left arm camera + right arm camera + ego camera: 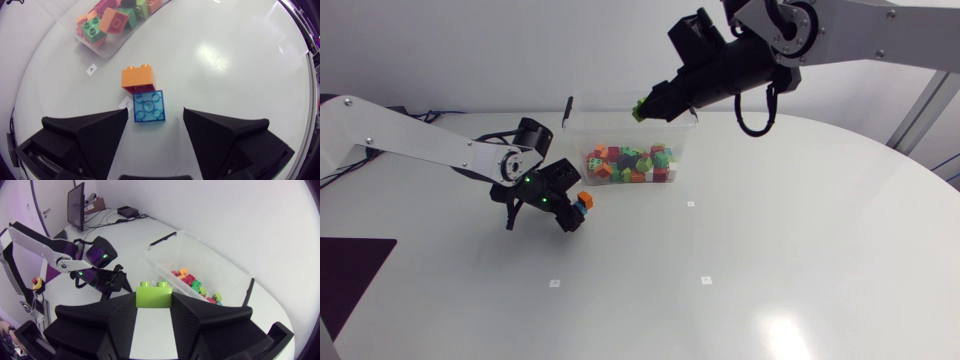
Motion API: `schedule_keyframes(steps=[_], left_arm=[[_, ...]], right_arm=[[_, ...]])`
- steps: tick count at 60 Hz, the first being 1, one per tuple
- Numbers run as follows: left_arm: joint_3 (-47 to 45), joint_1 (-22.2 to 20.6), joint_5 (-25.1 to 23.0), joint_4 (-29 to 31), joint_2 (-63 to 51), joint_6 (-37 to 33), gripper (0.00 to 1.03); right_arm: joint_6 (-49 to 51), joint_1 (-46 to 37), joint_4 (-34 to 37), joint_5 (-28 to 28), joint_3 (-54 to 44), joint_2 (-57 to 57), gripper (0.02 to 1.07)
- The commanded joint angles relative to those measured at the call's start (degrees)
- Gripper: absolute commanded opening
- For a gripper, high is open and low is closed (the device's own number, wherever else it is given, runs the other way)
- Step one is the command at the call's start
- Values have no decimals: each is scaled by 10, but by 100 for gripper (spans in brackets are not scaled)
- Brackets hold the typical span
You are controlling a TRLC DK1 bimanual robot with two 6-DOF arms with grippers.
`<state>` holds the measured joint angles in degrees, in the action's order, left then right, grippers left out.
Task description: Place the duplo bricks in the container
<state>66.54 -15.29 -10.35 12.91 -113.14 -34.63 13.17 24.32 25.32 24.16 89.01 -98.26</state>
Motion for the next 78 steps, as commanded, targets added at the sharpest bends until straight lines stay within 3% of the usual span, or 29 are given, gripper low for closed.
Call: schedule_keyframes(steps=[1, 9, 29, 59, 64, 68, 72, 78], left_arm=[[17, 1, 2, -3, -24, 7, 53], [17, -4, 2, -3, -29, 8, 28], [-9, -5, 2, 30, 54, 4, 26], [8, -40, 2, 106, 202, 22, 26], [24, -45, 2, 110, 209, 33, 26], [42, -51, 2, 111, 211, 44, 26], [60, -52, 2, 111, 210, 53, 26], [90, -54, 2, 110, 203, 70, 26]], right_arm=[[-29, -20, -24, 6, -2, -2, 18], [-47, -39, -50, 6, 16, -33, 18], [-76, -52, -103, -3, 42, -93, 18], [-83, -53, -107, -61, 128, -194, 19], [-83, -54, -97, -69, 153, -214, 32], [-83, -55, -89, -76, 165, -225, 50], [-83, -56, -88, -78, 165, -227, 56], [-84, -59, -88, -82, 158, -219, 88]])
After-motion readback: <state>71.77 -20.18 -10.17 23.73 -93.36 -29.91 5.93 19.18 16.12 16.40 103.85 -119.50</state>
